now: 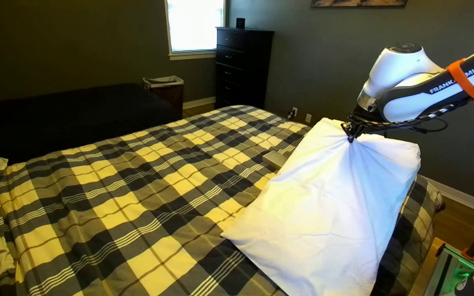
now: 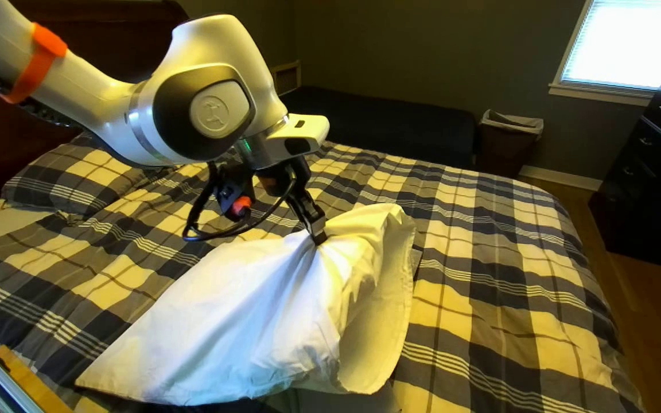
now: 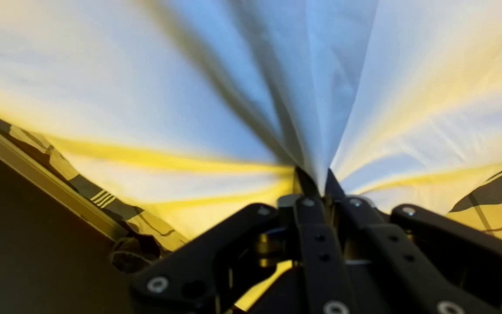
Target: Remove the pillow case covers from the pillow, put them on the bed and then cover them with the pillow
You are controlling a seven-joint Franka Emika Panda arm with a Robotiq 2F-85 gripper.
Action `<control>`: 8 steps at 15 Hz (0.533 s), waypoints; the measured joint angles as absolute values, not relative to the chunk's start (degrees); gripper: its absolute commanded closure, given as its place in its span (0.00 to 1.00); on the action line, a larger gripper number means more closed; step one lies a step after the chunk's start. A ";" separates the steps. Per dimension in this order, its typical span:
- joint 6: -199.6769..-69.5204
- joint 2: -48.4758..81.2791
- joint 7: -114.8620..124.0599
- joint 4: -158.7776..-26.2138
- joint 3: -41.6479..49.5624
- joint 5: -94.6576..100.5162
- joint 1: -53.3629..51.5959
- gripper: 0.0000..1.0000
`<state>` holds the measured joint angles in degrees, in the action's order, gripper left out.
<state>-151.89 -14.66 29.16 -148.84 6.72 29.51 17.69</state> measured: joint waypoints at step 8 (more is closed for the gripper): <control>-151.90 -16.64 31.43 -149.58 5.51 31.92 24.63 0.98</control>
<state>-151.90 -16.64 31.43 -149.58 5.51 31.92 24.63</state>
